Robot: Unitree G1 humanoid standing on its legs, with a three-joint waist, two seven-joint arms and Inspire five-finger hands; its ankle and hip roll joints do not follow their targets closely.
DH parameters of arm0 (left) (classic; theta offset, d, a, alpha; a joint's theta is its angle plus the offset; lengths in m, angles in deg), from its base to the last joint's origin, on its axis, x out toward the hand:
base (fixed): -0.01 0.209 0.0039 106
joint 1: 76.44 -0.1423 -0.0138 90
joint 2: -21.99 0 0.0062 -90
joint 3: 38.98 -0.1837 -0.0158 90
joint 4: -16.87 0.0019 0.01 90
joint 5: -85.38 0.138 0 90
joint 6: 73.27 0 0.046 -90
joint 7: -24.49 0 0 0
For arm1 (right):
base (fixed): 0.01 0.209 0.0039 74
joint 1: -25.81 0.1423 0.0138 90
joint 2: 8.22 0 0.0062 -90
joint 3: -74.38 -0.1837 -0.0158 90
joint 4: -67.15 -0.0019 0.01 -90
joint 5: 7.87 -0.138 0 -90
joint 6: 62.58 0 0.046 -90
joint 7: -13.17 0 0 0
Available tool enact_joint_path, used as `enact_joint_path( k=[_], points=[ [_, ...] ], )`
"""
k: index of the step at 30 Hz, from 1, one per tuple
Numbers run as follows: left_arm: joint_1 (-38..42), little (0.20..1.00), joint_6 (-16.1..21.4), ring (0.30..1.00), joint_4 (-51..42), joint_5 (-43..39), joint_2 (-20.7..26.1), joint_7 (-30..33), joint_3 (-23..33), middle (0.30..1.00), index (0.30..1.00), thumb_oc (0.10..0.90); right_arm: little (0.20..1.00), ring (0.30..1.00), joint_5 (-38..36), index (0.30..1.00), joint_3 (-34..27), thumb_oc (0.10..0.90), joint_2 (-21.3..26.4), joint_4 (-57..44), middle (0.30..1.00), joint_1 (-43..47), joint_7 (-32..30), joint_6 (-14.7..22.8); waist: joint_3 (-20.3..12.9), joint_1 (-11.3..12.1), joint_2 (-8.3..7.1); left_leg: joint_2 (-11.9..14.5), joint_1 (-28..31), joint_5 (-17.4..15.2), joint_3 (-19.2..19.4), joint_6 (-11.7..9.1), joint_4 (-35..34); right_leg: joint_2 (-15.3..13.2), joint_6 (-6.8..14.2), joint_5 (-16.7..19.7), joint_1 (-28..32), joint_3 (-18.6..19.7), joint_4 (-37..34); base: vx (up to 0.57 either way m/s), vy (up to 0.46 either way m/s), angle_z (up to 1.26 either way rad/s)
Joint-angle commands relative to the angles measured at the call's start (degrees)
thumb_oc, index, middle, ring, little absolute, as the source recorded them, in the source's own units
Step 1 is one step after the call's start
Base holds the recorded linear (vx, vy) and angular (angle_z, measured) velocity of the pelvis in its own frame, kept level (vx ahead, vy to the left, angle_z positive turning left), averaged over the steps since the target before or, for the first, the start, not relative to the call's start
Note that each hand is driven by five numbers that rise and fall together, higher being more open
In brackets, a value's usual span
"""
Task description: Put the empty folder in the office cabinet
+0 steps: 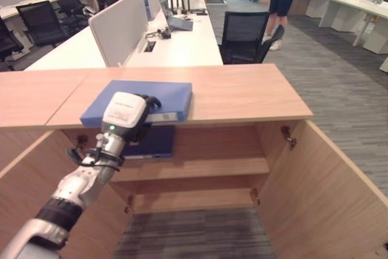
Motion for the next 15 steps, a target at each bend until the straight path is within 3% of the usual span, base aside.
enact_joint_path(
  k=[1,4,15],
  points=[
    [8.15,0.300,0.12,0.300,-1.18,-2.51,-0.09,1.11,5.12,0.300,0.300,0.400,0.900,0.900,-3.27,0.900,-1.68,0.800,1.30,2.99,0.900,5.63,-0.80,1.23,2.91,0.03,1.81,1.69,5.88,-9.57,-0.52,-1.69,0.09,-5.08,6.91,-6.89,4.38,0.00,1.26,0.00,0.000,0.00],
    [6.86,0.300,0.53,0.300,-3.74,-3.10,-0.40,1.24,6.75,0.300,0.300,0.400,0.900,0.900,-3.72,0.900,-1.92,0.800,1.07,3.26,0.900,5.75,-0.75,1.22,2.94,0.33,1.82,1.69,5.81,-9.57,-0.77,-1.69,0.09,-5.13,6.84,-6.92,4.43,-0.19,1.24,0.00,0.000,0.00],
    [-9.53,0.300,6.66,0.300,-25.46,-13.28,-8.07,1.62,24.74,0.300,0.300,0.400,0.900,0.900,-4.46,0.900,-2.30,0.800,-1.39,2.33,0.900,6.58,0.14,1.19,3.72,3.43,1.29,1.47,4.38,-9.08,-2.26,-1.64,0.09,-5.44,6.47,-6.86,4.50,-1.67,0.99,-0.01,-0.011,0.04]
  ],
)
